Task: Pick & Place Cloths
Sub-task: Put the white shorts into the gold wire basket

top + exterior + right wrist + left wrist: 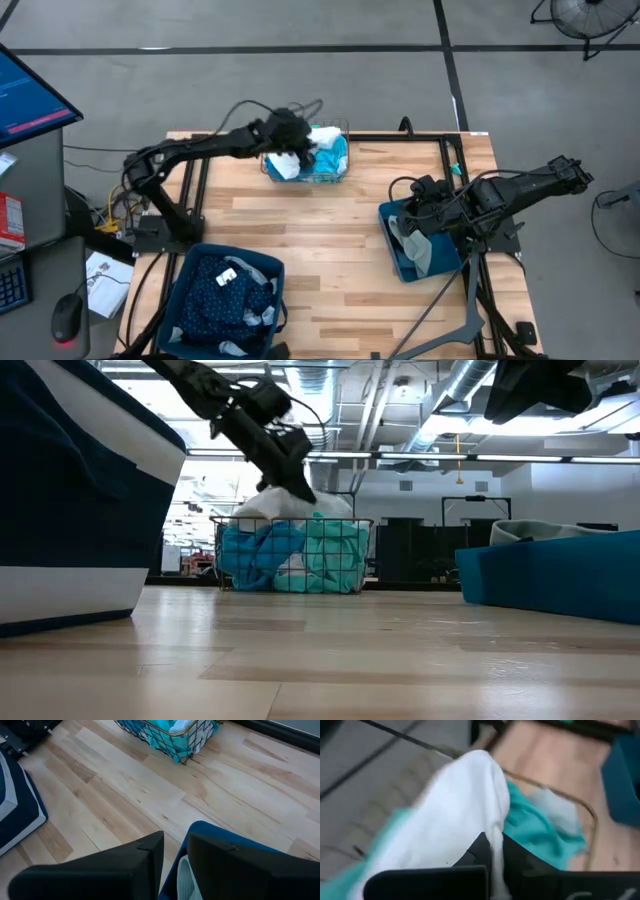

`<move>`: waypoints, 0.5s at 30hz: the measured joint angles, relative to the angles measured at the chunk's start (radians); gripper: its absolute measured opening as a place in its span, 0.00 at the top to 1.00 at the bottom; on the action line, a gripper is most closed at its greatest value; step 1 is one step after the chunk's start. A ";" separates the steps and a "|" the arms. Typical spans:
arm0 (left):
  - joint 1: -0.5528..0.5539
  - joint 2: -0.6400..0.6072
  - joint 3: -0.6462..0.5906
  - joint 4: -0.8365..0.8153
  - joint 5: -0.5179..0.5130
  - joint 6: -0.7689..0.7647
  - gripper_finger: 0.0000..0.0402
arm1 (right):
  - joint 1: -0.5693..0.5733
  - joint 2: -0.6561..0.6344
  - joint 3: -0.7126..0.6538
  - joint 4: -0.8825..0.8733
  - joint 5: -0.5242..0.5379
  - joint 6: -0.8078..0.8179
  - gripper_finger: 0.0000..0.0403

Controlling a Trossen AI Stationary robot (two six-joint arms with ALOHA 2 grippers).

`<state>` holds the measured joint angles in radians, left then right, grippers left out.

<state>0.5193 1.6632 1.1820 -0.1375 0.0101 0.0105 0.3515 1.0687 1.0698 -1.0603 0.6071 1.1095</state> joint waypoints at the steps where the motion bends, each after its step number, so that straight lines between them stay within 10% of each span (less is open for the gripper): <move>1: -0.014 0.015 0.000 -0.007 0.004 0.000 1.00 | 0.000 0.000 0.000 0.000 0.000 0.000 0.80; 15: -0.079 0.114 0.000 -0.009 -0.021 -0.045 0.80 | 0.001 0.000 0.000 -0.001 -0.005 -0.001 0.80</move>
<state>0.4402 1.7777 1.1820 -0.1460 -0.0108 -0.0345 0.3523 1.0687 1.0698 -1.0611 0.6022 1.1088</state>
